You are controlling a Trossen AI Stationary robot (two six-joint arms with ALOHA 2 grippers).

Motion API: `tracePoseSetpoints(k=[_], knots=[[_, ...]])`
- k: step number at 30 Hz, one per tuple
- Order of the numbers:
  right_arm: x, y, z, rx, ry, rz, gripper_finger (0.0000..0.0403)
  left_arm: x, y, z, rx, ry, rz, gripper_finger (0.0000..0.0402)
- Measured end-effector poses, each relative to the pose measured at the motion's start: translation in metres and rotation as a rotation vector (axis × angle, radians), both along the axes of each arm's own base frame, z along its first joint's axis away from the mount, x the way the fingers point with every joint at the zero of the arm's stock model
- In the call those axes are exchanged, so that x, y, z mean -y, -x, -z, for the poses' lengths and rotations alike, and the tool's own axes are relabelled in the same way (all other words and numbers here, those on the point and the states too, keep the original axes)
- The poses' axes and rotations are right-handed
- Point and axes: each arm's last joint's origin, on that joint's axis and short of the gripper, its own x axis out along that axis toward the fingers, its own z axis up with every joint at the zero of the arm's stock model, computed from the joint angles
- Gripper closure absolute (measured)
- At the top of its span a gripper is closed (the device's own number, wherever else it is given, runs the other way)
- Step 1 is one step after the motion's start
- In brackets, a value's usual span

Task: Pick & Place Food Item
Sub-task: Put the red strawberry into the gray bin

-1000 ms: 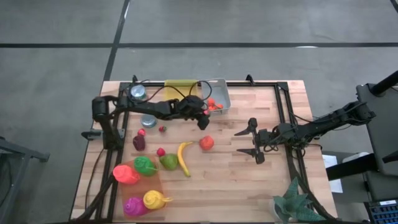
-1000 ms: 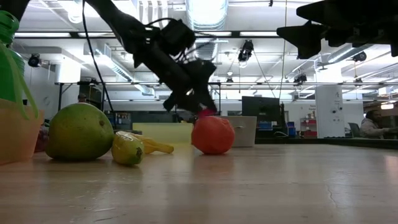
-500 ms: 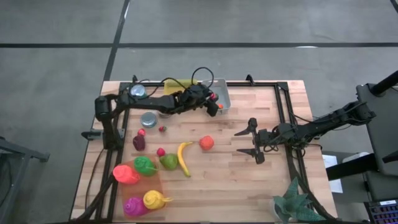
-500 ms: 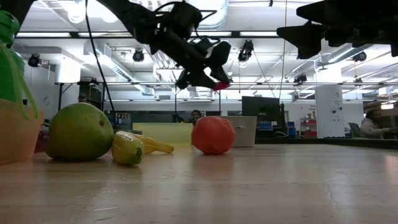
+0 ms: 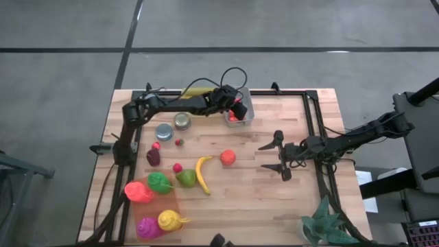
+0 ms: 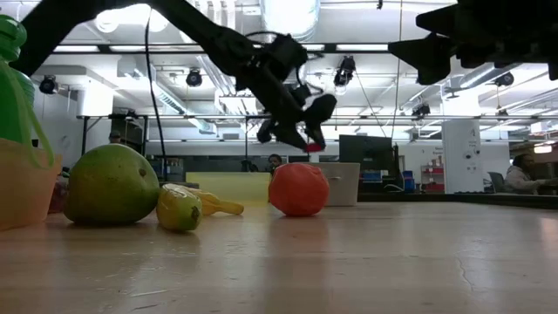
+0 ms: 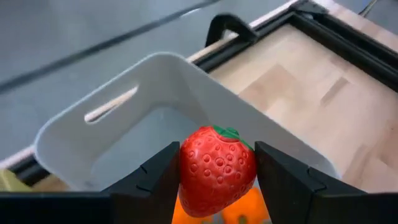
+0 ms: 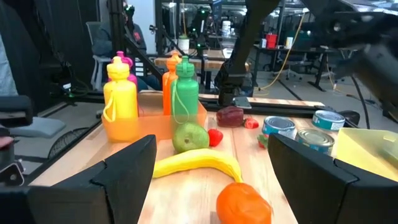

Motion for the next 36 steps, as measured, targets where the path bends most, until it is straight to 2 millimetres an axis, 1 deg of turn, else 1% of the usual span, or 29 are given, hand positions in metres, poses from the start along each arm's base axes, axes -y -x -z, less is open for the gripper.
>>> tracePoseSetpoints(k=[3,6,9,15,19,24,31,36], knots=[[0.0,0.0,0.0,-0.004,0.001,0.0,0.0097,-0.006,-0.001,0.009,0.006,0.051,-0.004,0.0211],[0.0,0.0,0.0,-0.002,0.0,0.0,0.0097,-0.006,-0.001,0.01,0.005,0.067,0.014,0.0211],[0.0,0.0,0.0,-0.004,0.001,0.0,0.0097,-0.006,-0.001,0.007,0.018,0.063,0.016,0.0211],[0.0,0.0,0.0,-0.004,0.001,0.0,0.0097,-0.005,0.0,0.007,0.014,0.089,0.031,0.0211],[0.0,0.0,0.0,-0.004,0.001,0.0,0.0097,-0.003,0.002,0.006,-0.044,0.125,0.04,0.0211],[0.0,0.0,0.0,-0.004,0.001,0.0,0.0097,-0.002,0.004,-0.002,-0.113,0.155,0.038,0.0211],[0.0,0.0,0.0,-0.004,0.001,0.0,0.0097,-0.009,0.009,-0.002,-0.134,0.171,0.03,0.0211],[0.0,0.0,0.0,-0.004,0.001,0.0,0.0097,-0.009,0.014,-0.002,-0.166,0.215,0.03,0.0211]])
